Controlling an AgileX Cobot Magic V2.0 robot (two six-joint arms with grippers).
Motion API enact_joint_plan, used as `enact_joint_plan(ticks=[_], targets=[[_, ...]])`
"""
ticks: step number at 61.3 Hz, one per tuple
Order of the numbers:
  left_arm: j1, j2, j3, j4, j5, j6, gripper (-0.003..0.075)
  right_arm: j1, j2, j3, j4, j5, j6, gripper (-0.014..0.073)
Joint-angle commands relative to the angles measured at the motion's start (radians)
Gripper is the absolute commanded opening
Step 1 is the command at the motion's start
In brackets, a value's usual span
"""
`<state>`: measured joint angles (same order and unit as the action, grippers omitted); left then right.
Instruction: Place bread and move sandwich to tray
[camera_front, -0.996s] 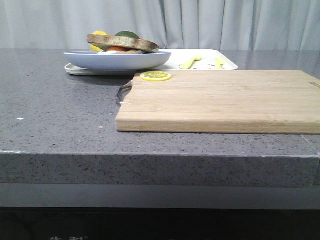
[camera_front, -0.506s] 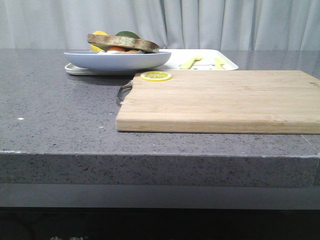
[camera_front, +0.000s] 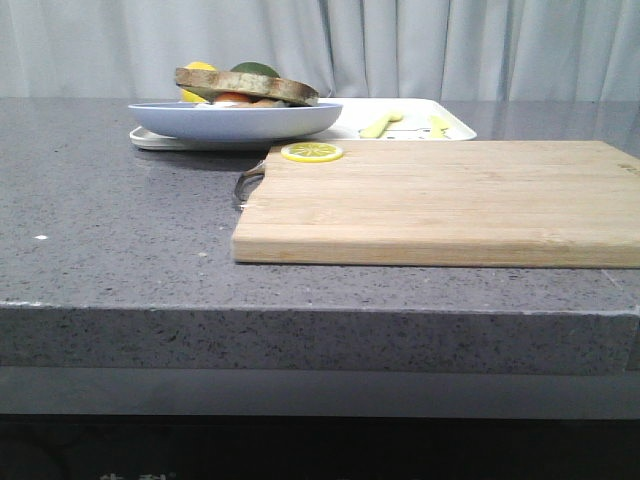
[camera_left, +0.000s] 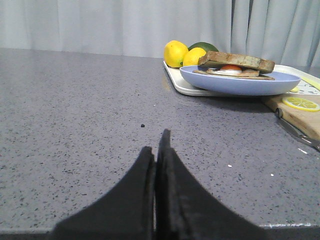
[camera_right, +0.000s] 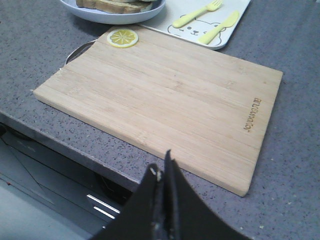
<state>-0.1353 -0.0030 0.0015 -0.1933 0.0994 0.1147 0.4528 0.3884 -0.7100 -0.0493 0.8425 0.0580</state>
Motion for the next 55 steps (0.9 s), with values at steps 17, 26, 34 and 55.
enact_joint_plan(ticks=[17,26,34,55], targets=[[0.000,-0.021,0.004,0.157,-0.099,-0.174,-0.0018,-0.005,0.005,-0.024,-0.010,-0.073,-0.002,-0.0069],[0.000,-0.021,0.004,0.162,-0.105,-0.176,-0.0018,-0.005,0.005,-0.024,-0.010,-0.073,-0.002,-0.0069],[0.000,-0.021,0.004,0.162,-0.107,-0.176,-0.0018,-0.005,0.005,-0.024,-0.010,-0.073,-0.002,-0.0069],[0.082,-0.022,0.004,0.160,-0.113,-0.176,-0.0018,-0.005,0.005,-0.024,-0.010,-0.073,-0.002,-0.0069]])
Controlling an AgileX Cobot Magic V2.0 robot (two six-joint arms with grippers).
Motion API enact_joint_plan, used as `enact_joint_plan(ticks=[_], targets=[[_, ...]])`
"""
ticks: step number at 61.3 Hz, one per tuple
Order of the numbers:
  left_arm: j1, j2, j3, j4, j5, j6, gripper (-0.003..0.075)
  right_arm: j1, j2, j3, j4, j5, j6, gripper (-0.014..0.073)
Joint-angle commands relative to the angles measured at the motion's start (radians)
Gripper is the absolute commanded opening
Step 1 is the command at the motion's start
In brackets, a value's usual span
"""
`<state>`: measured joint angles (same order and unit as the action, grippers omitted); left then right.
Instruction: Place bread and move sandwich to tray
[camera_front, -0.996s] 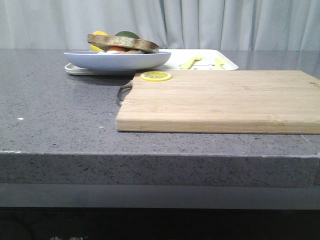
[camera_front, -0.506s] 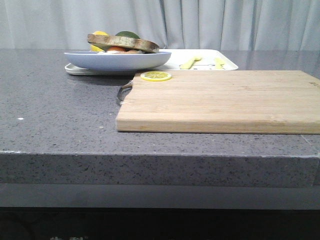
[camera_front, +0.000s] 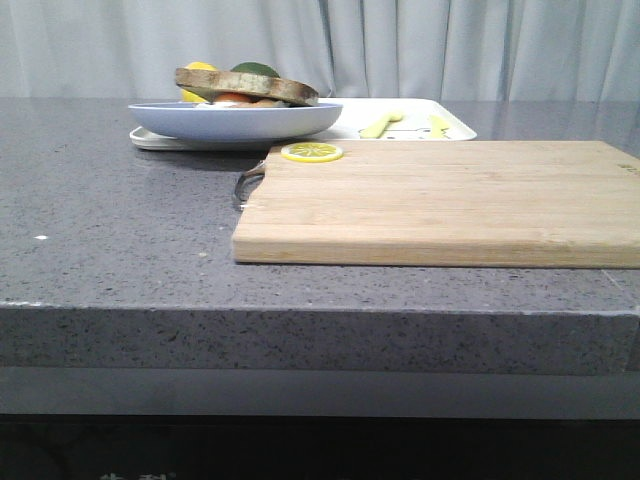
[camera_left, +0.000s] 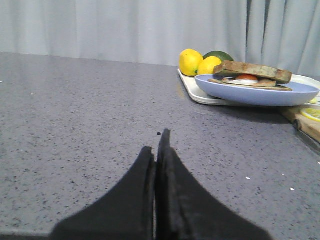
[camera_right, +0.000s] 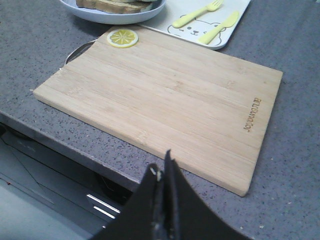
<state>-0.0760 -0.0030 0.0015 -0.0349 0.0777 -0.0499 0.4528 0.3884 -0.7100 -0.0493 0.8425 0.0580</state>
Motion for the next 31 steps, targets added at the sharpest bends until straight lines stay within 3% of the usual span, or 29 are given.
enact_joint_plan(ticks=[1,31], targets=[[0.028,-0.022,0.004,0.002,-0.092,-0.012,-0.0018,-0.005,0.005,-0.024,-0.010,-0.073,-0.002,-0.0069],[0.040,-0.022,0.004,0.002,-0.092,-0.012,-0.0018,-0.005,0.005,-0.024,-0.010,-0.073,-0.002,-0.0069]])
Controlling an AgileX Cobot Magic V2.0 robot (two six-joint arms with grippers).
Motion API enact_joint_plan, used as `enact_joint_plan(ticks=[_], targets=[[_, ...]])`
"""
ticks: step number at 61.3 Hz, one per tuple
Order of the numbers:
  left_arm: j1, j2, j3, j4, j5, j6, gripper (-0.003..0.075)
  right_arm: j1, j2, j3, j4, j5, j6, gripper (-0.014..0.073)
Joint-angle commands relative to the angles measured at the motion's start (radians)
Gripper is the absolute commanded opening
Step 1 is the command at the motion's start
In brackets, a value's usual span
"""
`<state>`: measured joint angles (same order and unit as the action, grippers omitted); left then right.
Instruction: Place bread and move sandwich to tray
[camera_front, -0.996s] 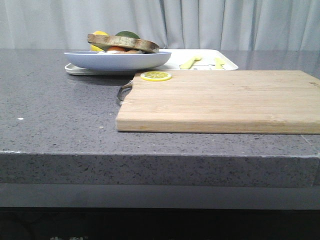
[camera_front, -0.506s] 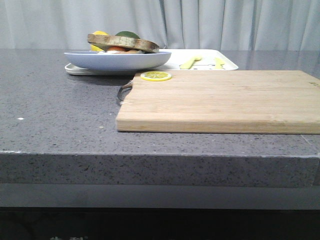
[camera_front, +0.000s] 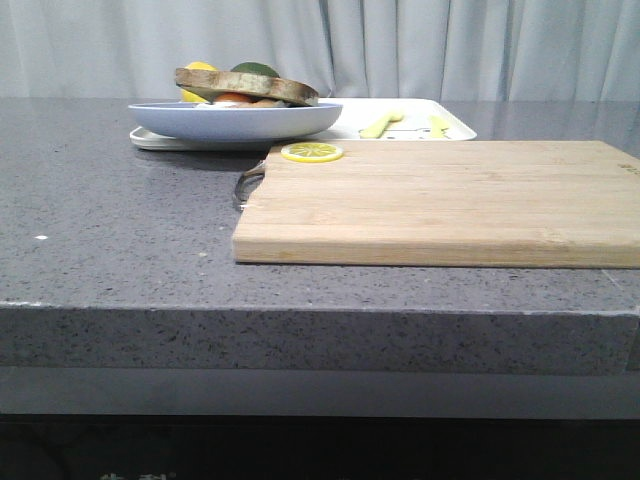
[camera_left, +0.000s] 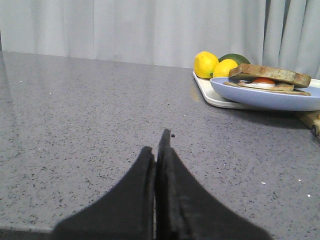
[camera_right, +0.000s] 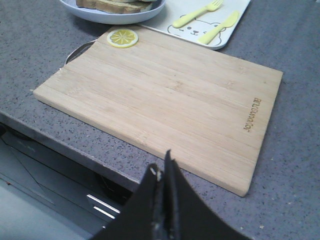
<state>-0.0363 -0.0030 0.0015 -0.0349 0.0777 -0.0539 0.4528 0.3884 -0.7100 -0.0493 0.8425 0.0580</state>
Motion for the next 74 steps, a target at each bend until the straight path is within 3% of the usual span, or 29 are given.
enact_joint_plan(ticks=[1,25,31,39,52,67,74], targets=[[0.000,-0.022,0.004,0.002,-0.092,-0.008,-0.0018,-0.005,0.005,-0.024,-0.010,-0.073,-0.002,-0.0069],[0.000,-0.022,0.004,0.002,-0.092,-0.008,-0.0018,-0.043,-0.016,-0.010,-0.009,-0.085,-0.002,-0.0069],[0.000,-0.022,0.004,0.002,-0.092,-0.008,-0.0018,-0.139,-0.061,0.057,-0.009,-0.178,-0.002,-0.0069],[0.000,-0.022,0.004,0.002,-0.092,-0.008,-0.0018,-0.285,-0.162,0.237,-0.009,-0.429,-0.002,-0.0069],[0.000,-0.022,0.004,0.002,-0.092,-0.008,-0.0018,-0.418,-0.350,0.534,0.007,-0.762,-0.002,-0.0069],[0.000,-0.021,0.004,0.002,-0.092,-0.008,-0.0018,-0.444,-0.420,0.737,0.018,-0.923,-0.002,-0.0069],[0.000,-0.021,0.004,0.002,-0.092,-0.008,-0.0018,-0.444,-0.420,0.734,0.018,-0.886,-0.002,-0.0069]])
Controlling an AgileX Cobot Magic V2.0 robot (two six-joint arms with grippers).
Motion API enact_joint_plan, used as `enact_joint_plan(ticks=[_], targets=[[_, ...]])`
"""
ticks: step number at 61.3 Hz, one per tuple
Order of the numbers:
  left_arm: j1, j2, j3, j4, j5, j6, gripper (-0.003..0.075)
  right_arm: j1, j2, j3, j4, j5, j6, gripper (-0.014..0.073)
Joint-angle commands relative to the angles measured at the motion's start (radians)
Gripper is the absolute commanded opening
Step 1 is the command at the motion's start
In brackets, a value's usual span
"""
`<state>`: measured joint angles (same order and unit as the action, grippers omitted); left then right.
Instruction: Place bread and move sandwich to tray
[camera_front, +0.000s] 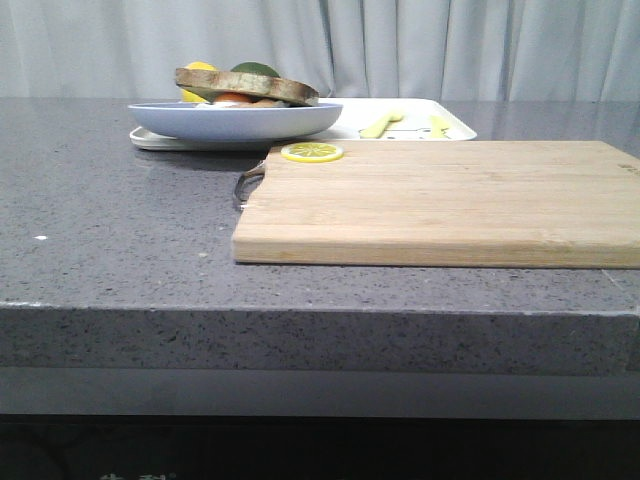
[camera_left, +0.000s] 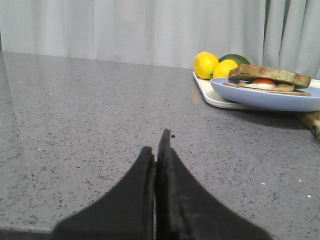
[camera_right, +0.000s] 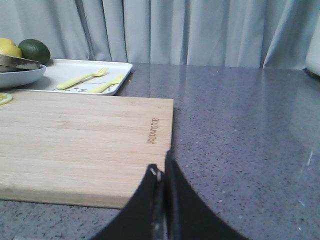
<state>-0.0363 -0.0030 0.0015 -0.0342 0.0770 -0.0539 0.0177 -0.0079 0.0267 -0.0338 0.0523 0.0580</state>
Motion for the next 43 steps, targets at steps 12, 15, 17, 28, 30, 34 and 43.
enact_joint_plan(ticks=[12,15,17,28,30,34,43], targets=[[0.000,-0.021,0.004,0.001,-0.091,-0.008,-0.0018,-0.010,-0.024,-0.003,0.003,-0.094,-0.002,-0.0069],[0.000,-0.021,0.004,0.001,-0.091,-0.008,-0.0018,-0.018,-0.024,-0.003,0.003,-0.094,-0.002,-0.0069],[0.000,-0.021,0.004,0.001,-0.091,-0.008,-0.0018,-0.024,-0.024,-0.003,0.003,-0.094,-0.002,-0.0069],[0.000,-0.021,0.004,0.001,-0.091,-0.008,-0.0018,-0.041,-0.024,-0.003,0.003,-0.094,-0.002,-0.0069],[0.000,-0.021,0.004,0.001,-0.091,-0.008,-0.0018,-0.041,-0.024,-0.003,0.003,-0.094,-0.002,-0.0069],[0.000,-0.021,0.004,0.001,-0.091,-0.008,-0.0018,-0.041,-0.024,-0.003,0.003,-0.094,-0.002,-0.0069],[0.000,-0.021,0.004,0.001,-0.091,-0.008,-0.0018,-0.041,-0.024,-0.003,0.003,-0.094,-0.002,-0.0069]])
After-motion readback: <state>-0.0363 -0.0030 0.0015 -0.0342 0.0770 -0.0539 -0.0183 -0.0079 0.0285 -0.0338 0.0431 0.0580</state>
